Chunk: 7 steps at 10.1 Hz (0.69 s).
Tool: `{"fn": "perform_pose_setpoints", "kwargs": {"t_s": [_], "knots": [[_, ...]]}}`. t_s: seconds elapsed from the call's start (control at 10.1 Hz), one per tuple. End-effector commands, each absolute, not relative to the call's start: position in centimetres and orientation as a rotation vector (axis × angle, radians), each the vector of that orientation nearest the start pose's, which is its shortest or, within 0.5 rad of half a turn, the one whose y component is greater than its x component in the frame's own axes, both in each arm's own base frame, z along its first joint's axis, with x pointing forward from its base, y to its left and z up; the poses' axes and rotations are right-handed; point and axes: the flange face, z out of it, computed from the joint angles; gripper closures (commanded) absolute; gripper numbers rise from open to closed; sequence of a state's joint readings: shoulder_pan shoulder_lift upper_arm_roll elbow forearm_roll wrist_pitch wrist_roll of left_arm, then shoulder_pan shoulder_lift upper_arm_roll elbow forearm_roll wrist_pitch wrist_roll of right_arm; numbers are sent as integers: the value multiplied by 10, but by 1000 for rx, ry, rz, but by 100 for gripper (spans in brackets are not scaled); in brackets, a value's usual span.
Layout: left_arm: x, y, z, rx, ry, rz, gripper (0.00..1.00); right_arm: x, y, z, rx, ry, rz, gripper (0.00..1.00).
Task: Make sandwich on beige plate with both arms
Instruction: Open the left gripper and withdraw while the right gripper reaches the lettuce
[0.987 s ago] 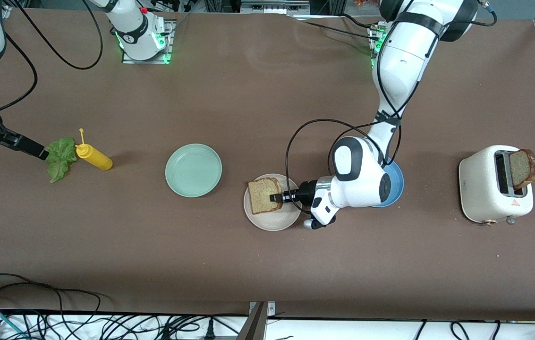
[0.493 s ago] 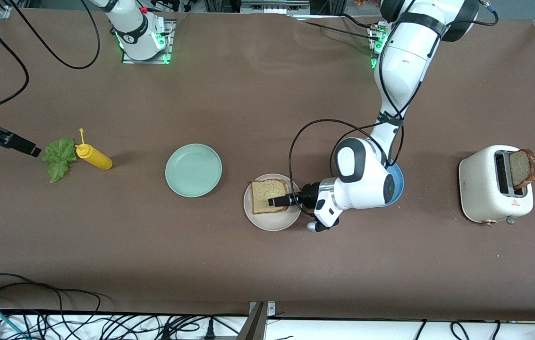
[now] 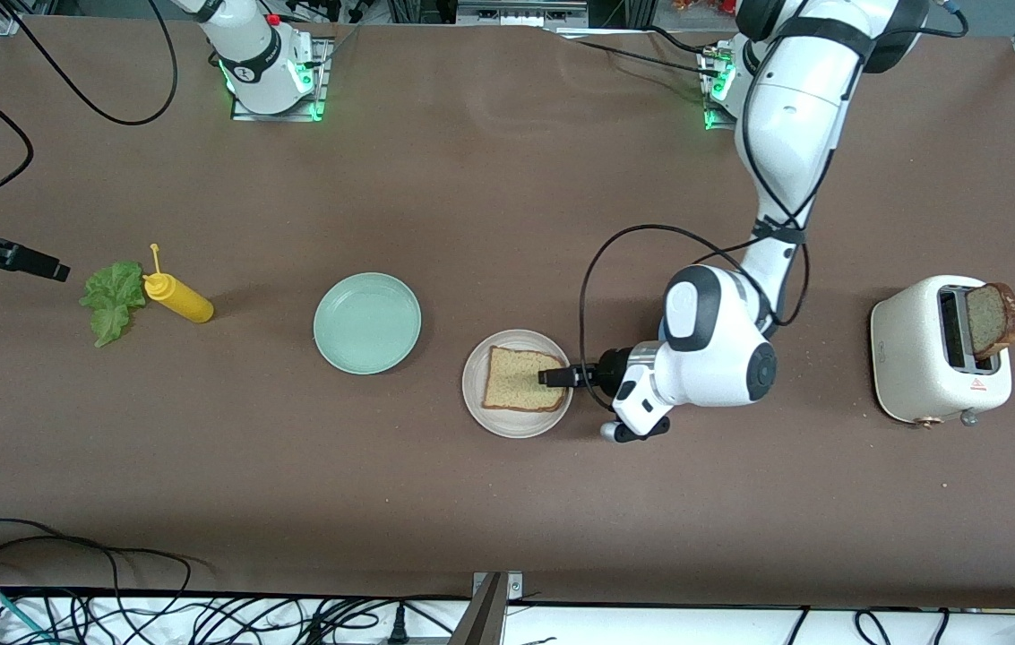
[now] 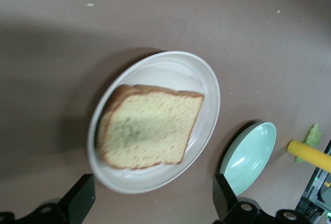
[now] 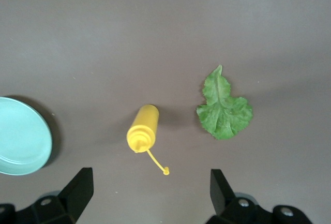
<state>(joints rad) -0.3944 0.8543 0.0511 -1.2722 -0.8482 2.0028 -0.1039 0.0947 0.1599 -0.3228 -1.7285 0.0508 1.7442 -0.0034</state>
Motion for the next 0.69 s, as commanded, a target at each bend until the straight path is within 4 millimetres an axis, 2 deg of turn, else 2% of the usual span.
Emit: {"fn": "perform_pose_setpoints", "kwargs": {"t_s": [0.0, 0.1, 0.2, 0.3, 0.59], "knots": [[685, -272, 273, 2519, 148, -412, 0, 562, -139, 446, -3085, 367, 280, 0], [685, -257, 284, 2582, 113, -424, 0, 558, -149, 432, -3088, 377, 258, 0], [680, -250, 294, 2629, 144, -478, 0, 556, -156, 419, -3099, 324, 218, 0], [679, -232, 303, 2709, 174, -523, 0, 551, -167, 402, -3106, 322, 199, 0], [667, -195, 334, 2988, 48, -589, 0, 551, -196, 350, -3116, 269, 280, 0]]}}
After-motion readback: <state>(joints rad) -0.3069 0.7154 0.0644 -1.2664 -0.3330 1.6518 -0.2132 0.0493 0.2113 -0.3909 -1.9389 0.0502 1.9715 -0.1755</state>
